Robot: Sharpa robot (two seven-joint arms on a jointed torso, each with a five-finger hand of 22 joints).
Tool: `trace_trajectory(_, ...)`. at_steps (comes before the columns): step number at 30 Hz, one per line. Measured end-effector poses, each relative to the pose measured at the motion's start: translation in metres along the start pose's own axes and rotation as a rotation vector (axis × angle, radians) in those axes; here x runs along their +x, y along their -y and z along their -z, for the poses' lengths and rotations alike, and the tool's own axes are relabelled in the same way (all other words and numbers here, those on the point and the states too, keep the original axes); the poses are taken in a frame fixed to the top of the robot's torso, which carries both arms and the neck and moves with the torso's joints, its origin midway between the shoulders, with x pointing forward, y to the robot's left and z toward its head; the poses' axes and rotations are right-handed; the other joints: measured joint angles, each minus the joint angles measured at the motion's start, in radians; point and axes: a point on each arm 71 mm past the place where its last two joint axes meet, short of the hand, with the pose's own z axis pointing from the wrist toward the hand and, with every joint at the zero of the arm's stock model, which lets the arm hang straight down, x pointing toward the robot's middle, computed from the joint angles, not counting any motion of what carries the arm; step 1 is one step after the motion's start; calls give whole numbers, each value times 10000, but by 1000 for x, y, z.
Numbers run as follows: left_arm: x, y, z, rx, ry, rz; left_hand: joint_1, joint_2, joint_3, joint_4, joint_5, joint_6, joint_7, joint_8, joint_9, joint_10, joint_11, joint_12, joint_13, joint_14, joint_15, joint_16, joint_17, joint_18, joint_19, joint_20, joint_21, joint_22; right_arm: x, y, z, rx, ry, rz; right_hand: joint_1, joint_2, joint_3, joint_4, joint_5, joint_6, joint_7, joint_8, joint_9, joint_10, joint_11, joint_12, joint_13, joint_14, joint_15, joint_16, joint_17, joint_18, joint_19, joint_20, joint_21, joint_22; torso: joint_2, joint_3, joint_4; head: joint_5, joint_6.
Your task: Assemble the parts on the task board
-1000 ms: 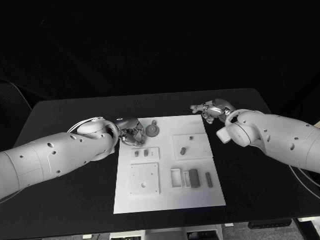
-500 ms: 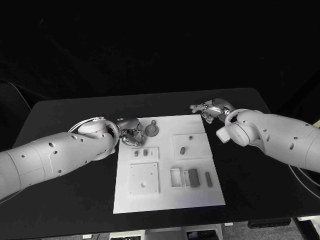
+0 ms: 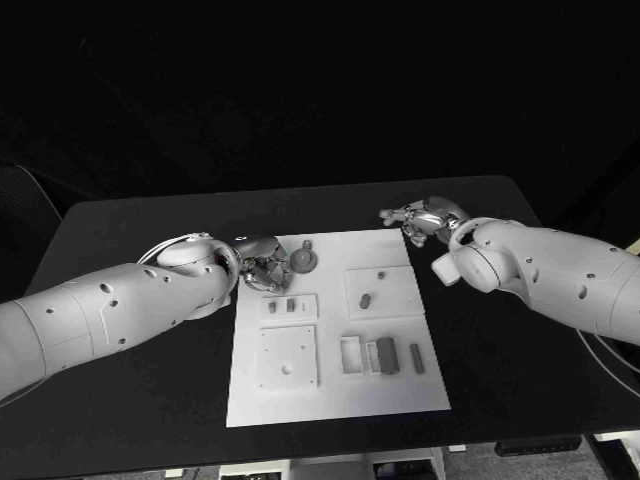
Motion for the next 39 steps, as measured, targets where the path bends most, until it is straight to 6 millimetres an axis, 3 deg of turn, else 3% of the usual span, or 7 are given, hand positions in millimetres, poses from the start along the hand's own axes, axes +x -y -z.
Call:
trace_trajectory(29, 2, 0, 0, -17, -178, -73, -28, -105, 27, -27, 1, 1, 0, -71, -67, -35, -35, -39, 7, -13, -12, 0, -2, 0, -18, 18, 0, 47, 0, 0, 0, 9, 11, -6, 0, 0, 0, 0, 0, 11, 12, 0, 0, -1, 1, 0, -8, 53, -13, 0, -9, 0, 56, -22, 0, -1, 0, -4, 1, -19, -41)
trace_trajectory(35, 3, 0, 0, -1, -185, -64, -43, -269, -55, -162, 0, -152, 177, -443, -218, -35, -35, -40, 37, -13, -11, 0, -2, 0, -18, 18, 0, 145, 0, 0, 0, 9, 11, -7, 0, 0, 0, 0, 0, 19, 20, 0, 0, -1, 1, 0, -7, 53, -12, 0, -8, 0, 56, -21, 0, -1, 0, -4, 2, -23, -43)
trace_trajectory(39, 4, -1, 0, -10, -201, -54, -105, -365, -118, -225, -38, -392, 9, -623, -325, -37, -33, -78, 46, -18, -7, 0, -2, 2, -19, 19, 0, 194, -1, 0, 0, 14, 18, -7, 0, 0, 0, 0, 0, 19, 20, 0, 0, -1, 1, 0, -7, 53, -11, 0, -15, 0, 56, -21, 1, -2, -1, -1, 2, -24, -43)
